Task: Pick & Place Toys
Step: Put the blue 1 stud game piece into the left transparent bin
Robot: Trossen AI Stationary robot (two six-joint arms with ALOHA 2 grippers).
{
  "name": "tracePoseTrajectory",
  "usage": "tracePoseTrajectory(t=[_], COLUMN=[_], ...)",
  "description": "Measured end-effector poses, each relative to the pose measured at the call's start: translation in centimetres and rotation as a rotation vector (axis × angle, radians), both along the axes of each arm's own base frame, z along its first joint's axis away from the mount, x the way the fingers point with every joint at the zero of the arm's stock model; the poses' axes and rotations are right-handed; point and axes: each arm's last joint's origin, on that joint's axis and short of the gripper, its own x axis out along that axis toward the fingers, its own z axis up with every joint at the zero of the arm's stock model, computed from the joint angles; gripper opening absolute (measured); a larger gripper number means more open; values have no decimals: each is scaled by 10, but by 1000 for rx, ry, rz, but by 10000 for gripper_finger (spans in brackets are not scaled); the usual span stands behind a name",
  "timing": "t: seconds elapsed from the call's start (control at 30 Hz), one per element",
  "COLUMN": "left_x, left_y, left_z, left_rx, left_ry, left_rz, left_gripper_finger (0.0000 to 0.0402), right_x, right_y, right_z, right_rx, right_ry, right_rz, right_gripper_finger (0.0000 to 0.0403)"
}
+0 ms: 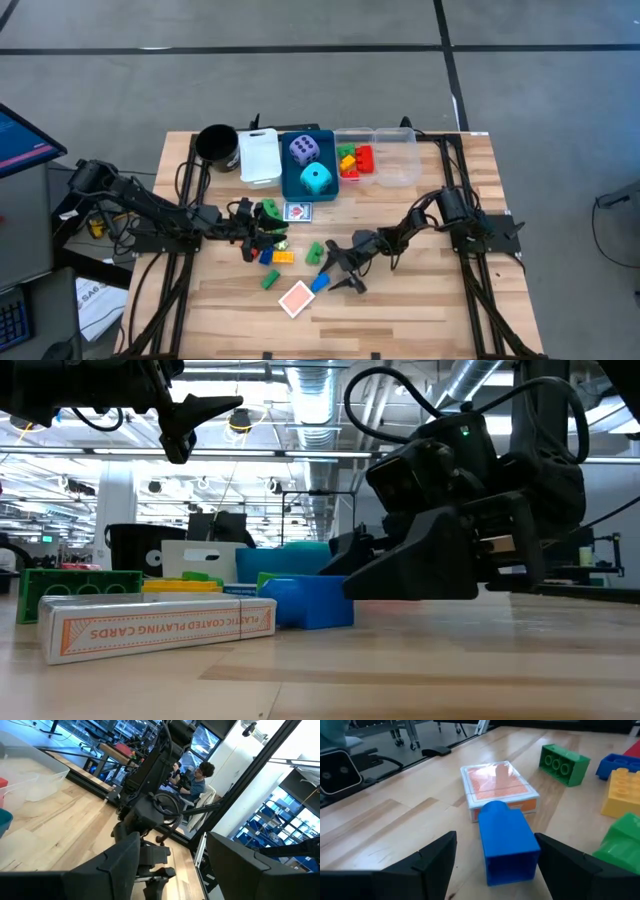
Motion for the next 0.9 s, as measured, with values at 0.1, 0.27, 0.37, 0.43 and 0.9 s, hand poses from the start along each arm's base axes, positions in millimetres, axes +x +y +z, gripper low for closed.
tracePoseTrajectory(t=[0.1,0.27,0.37,0.43,0.9], left_x=[0,0,0,0,0], left_y=[0,0,0,0,0], left_z=[0,0,0,0,0], left_rx=[0,0,0,0,-1], left_ry=[0,0,0,0,0], left_rz=[0,0,0,0,6], left_gripper_finger=[223,223,223,223,223], right_x=[0,0,1,6,16], right_y=[0,0,0,1,8], right_z=[-1,-1,0,3,1], right_rx=[-1,-1,-4,-4,-38], right_ry=[15,15,11,-6,74], right_rz=[2,1,-13,-22,-33], right_gripper_finger=[260,260,260,260,260])
